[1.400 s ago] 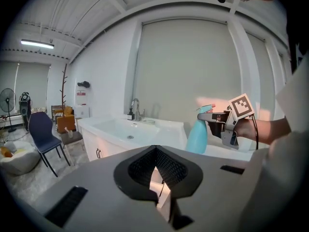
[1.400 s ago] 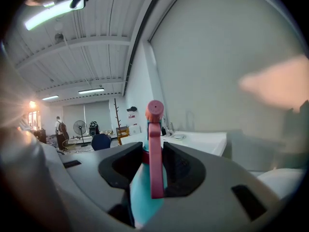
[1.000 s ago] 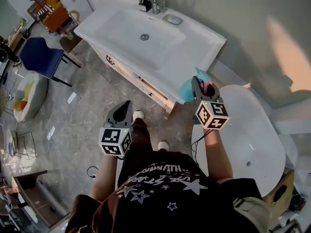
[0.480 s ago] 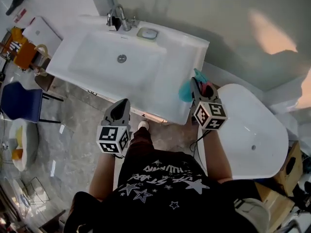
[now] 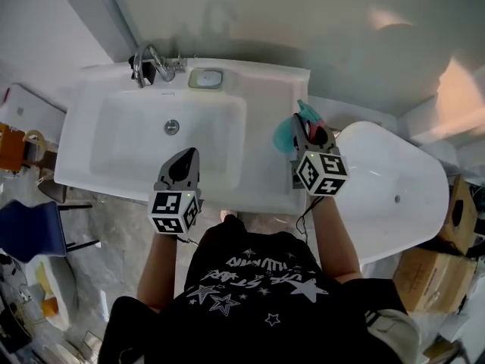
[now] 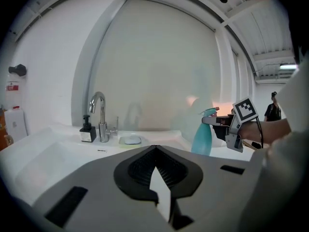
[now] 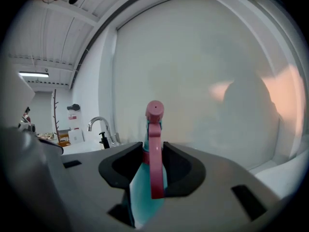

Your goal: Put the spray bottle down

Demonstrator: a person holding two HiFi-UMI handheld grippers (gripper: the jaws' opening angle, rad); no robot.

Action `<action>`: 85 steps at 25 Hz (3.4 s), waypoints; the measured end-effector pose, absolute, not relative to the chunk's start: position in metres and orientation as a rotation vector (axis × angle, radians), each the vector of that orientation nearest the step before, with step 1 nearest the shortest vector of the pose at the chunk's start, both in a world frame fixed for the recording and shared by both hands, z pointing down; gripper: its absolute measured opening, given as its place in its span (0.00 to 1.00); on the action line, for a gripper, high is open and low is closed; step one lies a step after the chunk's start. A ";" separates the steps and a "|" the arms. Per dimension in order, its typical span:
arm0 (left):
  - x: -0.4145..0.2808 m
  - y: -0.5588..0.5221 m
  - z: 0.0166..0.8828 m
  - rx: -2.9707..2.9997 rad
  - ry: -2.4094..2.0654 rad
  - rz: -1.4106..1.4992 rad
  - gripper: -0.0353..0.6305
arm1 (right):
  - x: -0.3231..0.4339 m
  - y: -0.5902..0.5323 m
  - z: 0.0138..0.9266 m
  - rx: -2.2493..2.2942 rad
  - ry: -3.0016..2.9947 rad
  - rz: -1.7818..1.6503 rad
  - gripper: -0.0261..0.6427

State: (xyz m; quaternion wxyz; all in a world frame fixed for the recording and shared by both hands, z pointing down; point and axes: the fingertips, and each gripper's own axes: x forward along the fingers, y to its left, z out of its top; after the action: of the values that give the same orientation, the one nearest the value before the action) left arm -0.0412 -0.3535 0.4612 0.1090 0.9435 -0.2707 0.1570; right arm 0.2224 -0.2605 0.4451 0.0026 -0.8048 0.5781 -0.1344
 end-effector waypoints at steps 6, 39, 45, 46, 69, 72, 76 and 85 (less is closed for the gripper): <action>-0.015 -0.412 0.462 2.831 -0.700 0.450 0.08 | 0.234 -0.308 0.449 -2.605 1.723 -0.398 0.25; 0.058 -0.512 0.505 2.792 -0.539 0.491 0.08 | 0.292 -0.455 0.505 -2.798 1.648 -0.224 0.25; 0.059 -0.513 0.511 2.780 -0.537 0.500 0.08 | 0.293 -0.456 0.507 -2.785 1.644 -0.184 0.25; 0.059 -0.513 0.511 2.779 -0.537 0.502 0.08 | 0.293 -0.456 0.507 -2.783 1.641 -0.182 0.25; 0.044 -0.494 0.496 2.815 -0.569 0.498 0.08 | 0.272 -0.434 0.523 -2.709 1.725 -0.378 0.47; 0.033 -0.485 0.482 2.820 -0.610 0.476 0.08 | 0.267 -0.423 0.511 -2.697 1.736 -0.367 0.47; 0.014 -0.471 0.467 2.817 -0.678 0.456 0.08 | 0.260 -0.406 0.493 -2.677 1.751 -0.339 0.47; -0.010 -0.432 0.432 2.803 -0.818 0.394 0.08 | 0.244 -0.364 0.456 -2.596 1.841 -0.326 0.36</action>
State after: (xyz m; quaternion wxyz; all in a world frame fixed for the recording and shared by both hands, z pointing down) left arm -0.0095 -0.4316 0.4324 0.0975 0.9468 -0.2764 0.1330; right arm 0.2437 -0.3635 0.4563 -0.0288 -0.8112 0.5751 -0.1018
